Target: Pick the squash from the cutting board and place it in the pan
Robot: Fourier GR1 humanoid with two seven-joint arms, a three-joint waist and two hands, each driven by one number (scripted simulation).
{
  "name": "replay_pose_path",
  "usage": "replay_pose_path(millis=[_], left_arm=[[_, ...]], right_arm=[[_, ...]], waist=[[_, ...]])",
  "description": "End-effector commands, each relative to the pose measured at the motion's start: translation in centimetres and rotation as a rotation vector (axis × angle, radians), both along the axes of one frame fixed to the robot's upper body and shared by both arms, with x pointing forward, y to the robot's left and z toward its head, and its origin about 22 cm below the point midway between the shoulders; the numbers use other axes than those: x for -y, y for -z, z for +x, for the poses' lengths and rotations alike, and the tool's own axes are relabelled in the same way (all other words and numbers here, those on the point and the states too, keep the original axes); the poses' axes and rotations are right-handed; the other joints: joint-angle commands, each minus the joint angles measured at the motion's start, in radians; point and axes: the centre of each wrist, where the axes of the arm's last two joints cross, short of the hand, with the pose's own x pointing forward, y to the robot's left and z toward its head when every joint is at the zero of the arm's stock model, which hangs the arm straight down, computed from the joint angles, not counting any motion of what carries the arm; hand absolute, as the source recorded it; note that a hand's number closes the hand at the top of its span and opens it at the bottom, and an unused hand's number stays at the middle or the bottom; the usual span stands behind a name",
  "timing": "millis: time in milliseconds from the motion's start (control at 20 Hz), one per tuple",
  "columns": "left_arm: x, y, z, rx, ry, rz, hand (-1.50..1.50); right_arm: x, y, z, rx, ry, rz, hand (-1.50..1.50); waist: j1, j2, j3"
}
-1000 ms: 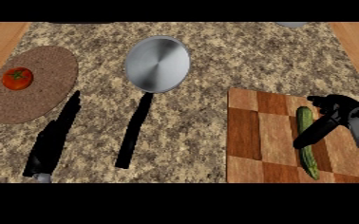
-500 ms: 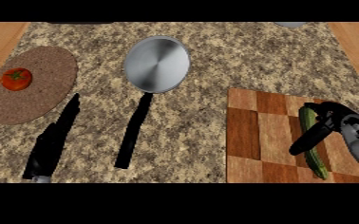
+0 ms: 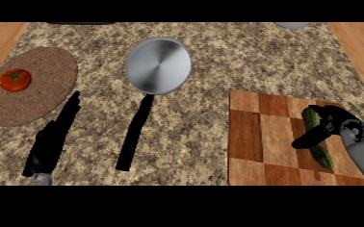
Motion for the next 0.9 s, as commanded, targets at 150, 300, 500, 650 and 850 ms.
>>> replay_pose_path(millis=[150,300,500,650,850], left_arm=[[0.6,-0.6,0.4,0.002,-0.008,-0.005,0.00],[1.6,0.4,0.3,-0.008,0.014,-0.008,0.00],[1.2,-0.5,-1.0,0.000,-0.003,-0.023,0.00],[0.7,-0.7,0.2,0.010,0.017,-0.004,0.00],[0.8,0.0,0.6,0.005,0.032,-0.005,0.00]], right_arm=[[-2.3,1.9,-0.1,-0.028,0.060,0.055,1.50],[-0.7,2.7,-0.5,-0.017,0.058,0.092,1.50],[-1.7,3.0,-1.3,0.010,0.079,0.078,1.50],[-4.5,1.6,0.7,0.113,-0.187,-0.048,1.50],[-9.4,-2.0,3.1,0.234,-0.432,-0.223,1.50]], waist=[[0.001,0.008,0.012],[-0.001,0.008,0.012],[0.002,0.006,0.012],[0.023,0.011,0.013],[0.041,0.015,0.011]])
